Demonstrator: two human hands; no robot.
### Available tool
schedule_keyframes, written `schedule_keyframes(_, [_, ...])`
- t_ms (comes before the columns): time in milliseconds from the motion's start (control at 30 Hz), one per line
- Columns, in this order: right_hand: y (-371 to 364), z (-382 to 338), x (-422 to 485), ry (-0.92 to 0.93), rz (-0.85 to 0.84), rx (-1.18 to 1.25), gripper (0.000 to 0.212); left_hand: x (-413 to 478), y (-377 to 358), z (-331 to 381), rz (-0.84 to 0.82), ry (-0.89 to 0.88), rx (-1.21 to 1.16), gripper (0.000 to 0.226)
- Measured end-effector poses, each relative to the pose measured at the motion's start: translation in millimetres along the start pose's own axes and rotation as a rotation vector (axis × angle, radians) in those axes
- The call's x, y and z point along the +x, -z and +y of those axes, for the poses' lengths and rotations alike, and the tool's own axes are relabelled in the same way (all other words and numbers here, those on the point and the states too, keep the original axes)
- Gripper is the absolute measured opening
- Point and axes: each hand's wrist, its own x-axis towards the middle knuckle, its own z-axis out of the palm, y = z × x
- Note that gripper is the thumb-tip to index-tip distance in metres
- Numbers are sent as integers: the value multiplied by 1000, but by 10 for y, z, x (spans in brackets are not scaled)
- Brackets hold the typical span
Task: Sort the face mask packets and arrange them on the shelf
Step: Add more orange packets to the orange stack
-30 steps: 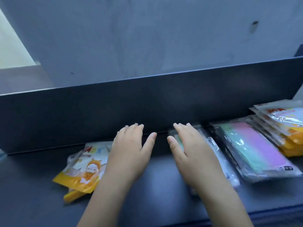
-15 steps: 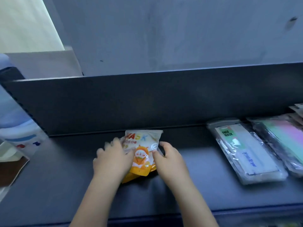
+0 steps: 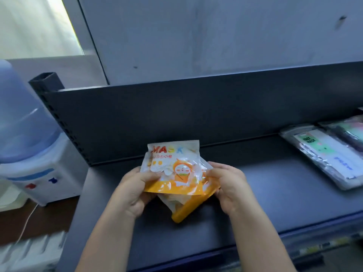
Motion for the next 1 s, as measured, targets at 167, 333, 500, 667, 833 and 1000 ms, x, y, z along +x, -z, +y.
schedule_keyframes(167, [-208, 135, 0, 25, 107, 117, 18, 61, 376, 148, 39, -107, -29, 27])
schedule_keyframes(333, [-265, 161, -73, 50, 50, 171, 7, 38, 515, 164, 57, -107, -63, 19])
schedule_keyframes(500, [-305, 153, -28, 33, 53, 111, 8, -6, 597, 193, 37, -83, -119, 17])
schedule_keyframes(667, [-263, 200, 16, 133, 81, 20, 9, -2, 688, 191, 44, -72, -99, 12])
schedule_keyframes(833, [-201, 185, -16, 243, 178, 405, 13, -93, 551, 162, -123, -132, -27, 34])
schedule_keyframes(1000, [-11, 42, -44, 262, 137, 540, 11, -230, 246, 141, -219, -230, -24, 38])
